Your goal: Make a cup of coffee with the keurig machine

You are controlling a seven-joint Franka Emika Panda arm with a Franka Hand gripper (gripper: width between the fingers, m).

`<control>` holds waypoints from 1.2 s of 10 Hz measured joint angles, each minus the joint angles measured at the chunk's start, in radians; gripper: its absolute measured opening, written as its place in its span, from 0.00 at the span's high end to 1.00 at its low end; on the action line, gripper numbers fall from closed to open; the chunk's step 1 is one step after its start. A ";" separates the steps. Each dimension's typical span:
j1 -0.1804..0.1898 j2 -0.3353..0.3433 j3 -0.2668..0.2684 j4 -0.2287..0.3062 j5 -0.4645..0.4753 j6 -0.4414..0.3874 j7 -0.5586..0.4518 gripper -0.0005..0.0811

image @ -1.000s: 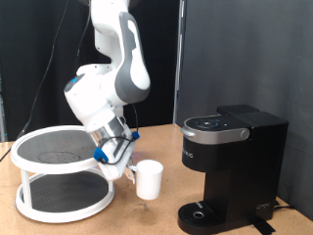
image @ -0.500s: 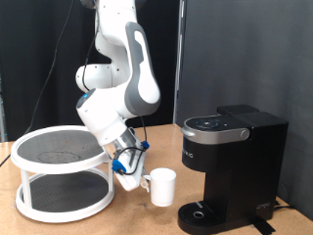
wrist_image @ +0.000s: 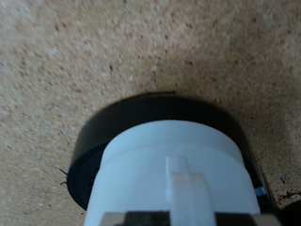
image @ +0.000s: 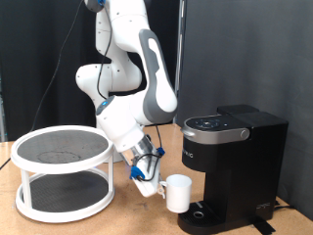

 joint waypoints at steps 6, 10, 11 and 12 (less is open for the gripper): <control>0.008 0.023 0.069 0.008 0.122 0.032 -0.079 0.99; 0.008 0.024 0.081 0.007 0.185 0.043 -0.120 0.99; 0.008 0.025 0.082 0.007 0.194 0.046 -0.123 0.99; 0.009 0.025 0.082 0.007 0.200 0.048 -0.124 0.99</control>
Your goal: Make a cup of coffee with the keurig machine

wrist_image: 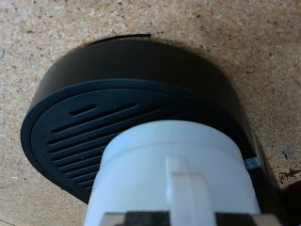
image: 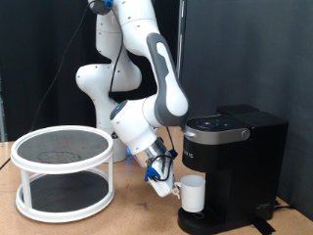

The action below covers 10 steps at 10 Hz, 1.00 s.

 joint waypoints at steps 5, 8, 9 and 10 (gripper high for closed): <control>-0.002 0.005 -0.002 0.008 0.005 0.001 0.023 0.99; -0.010 0.019 -0.008 0.023 0.002 0.000 0.053 0.99; -0.012 0.024 -0.010 0.028 0.000 0.000 0.061 0.99; -0.015 0.031 -0.012 0.034 0.000 0.000 0.064 0.99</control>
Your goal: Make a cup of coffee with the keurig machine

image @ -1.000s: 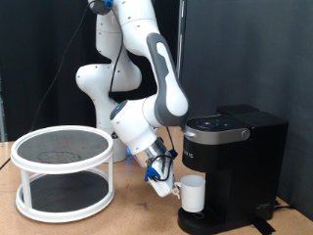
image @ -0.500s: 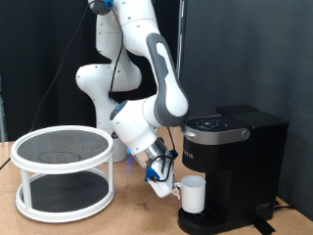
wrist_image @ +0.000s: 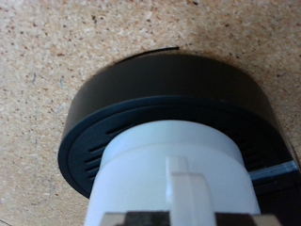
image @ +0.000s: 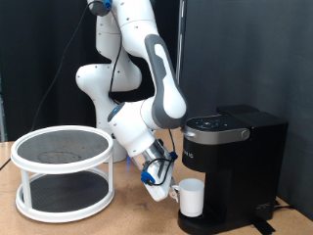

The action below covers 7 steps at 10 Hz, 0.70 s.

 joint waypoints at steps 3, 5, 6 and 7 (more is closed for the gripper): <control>-0.005 0.013 -0.003 0.014 -0.001 -0.007 -0.001 0.99; -0.005 0.013 -0.003 0.015 -0.001 -0.015 -0.004 0.99; -0.005 0.013 -0.003 0.015 -0.002 -0.018 -0.005 0.99; -0.005 0.013 -0.003 0.015 -0.003 -0.021 -0.005 0.99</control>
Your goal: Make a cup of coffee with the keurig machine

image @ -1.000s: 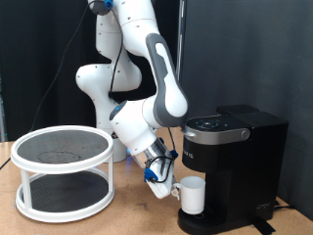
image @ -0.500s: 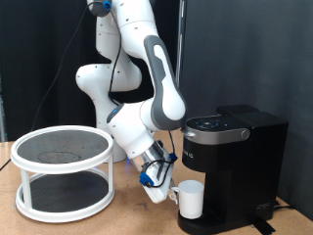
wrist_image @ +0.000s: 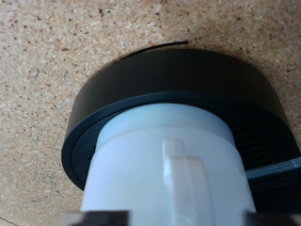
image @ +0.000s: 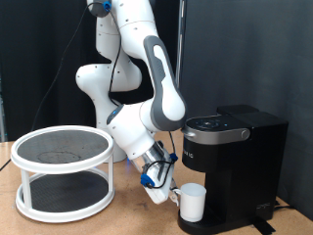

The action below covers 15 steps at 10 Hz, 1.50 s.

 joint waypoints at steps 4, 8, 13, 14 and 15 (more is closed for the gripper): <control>-0.003 0.000 0.000 -0.001 -0.010 -0.009 -0.006 0.33; -0.031 -0.022 -0.014 -0.056 -0.038 -0.082 -0.060 0.11; -0.091 -0.133 -0.040 -0.160 0.016 -0.130 -0.171 0.09; -0.093 -0.142 -0.041 -0.167 0.003 -0.127 -0.156 0.09; -0.093 -0.142 -0.041 -0.168 -0.022 -0.124 -0.124 0.09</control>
